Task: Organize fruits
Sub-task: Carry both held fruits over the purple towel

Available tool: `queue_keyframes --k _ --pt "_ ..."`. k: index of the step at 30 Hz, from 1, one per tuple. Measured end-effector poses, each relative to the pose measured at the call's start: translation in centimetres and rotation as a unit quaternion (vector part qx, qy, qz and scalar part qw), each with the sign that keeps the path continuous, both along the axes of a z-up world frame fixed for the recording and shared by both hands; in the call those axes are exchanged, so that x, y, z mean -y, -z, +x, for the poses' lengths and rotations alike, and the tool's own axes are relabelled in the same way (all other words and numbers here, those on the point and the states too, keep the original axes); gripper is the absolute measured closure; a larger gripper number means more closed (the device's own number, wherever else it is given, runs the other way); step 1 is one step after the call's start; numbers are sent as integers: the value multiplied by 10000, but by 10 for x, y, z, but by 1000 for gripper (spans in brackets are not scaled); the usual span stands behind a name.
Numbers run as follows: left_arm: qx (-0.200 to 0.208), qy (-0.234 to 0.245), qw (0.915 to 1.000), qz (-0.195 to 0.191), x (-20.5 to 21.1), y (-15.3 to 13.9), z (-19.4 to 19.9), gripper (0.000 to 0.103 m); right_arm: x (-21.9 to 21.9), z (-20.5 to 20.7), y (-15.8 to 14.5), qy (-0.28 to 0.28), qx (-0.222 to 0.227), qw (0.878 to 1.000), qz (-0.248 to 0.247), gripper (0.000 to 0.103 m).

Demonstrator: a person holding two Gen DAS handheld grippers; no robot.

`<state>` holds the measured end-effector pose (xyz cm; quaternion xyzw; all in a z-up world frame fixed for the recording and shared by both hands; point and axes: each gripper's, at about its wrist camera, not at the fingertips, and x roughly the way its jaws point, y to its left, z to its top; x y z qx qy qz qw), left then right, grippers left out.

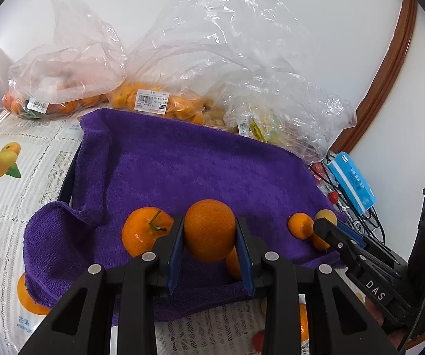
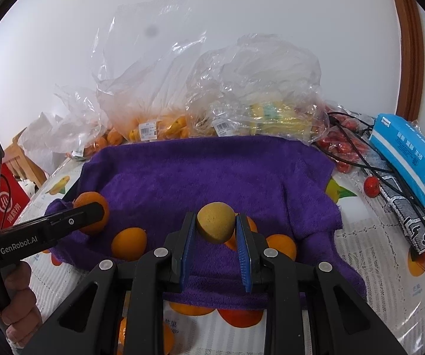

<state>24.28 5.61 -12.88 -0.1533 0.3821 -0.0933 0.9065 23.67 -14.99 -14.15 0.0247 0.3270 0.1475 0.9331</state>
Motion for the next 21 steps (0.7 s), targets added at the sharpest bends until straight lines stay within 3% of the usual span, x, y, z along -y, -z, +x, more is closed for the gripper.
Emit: queue_keyframes --k 21 --pt "-44 22 10000 -21 1 3 1 72 -3 5 8 -8 -199 9998 -82 76"
